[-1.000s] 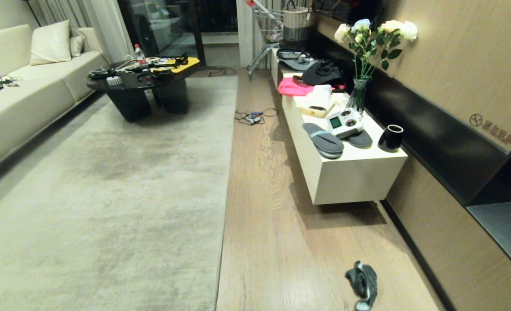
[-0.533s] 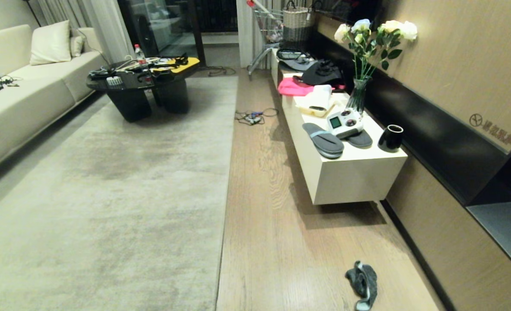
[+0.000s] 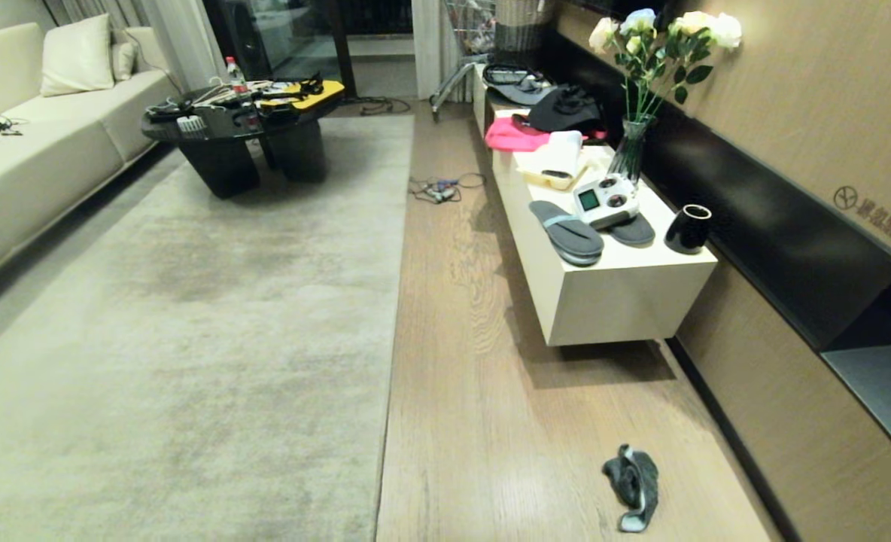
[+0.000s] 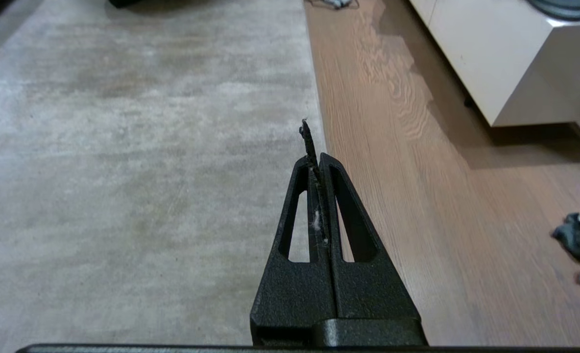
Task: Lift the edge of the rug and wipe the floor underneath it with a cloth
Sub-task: Pick up the rag
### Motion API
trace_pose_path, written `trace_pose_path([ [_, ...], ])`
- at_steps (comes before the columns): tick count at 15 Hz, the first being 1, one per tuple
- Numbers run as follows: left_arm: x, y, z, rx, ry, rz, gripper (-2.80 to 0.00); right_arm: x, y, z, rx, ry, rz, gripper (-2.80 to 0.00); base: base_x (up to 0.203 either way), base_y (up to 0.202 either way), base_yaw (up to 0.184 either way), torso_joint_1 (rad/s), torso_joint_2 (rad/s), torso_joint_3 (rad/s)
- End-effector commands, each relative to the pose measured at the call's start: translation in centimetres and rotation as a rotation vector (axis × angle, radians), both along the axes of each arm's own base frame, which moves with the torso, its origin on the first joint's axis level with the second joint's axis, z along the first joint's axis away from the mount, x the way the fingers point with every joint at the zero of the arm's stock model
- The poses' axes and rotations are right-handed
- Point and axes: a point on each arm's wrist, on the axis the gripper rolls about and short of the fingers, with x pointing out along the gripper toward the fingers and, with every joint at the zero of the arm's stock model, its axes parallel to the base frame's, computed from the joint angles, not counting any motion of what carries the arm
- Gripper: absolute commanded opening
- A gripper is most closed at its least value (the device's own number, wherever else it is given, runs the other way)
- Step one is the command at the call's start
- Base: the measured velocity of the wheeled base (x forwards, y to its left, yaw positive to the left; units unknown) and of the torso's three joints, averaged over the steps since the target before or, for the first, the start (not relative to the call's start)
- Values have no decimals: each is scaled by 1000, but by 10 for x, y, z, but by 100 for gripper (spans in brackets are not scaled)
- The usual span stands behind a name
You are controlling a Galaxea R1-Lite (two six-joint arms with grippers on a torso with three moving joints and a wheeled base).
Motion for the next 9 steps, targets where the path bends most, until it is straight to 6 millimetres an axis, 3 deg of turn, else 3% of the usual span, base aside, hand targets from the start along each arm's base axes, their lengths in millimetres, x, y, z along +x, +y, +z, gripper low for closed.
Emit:
trace_pose_path([
  [1,0,0,0,-1,2,-1,-280,0,0,0,1,1,0,-280,0,0,0,2,2,-183],
  [9,0,0,0,-1,1,0,-280,0,0,0,1,1,0,-280,0,0,0,4,5,-196],
])
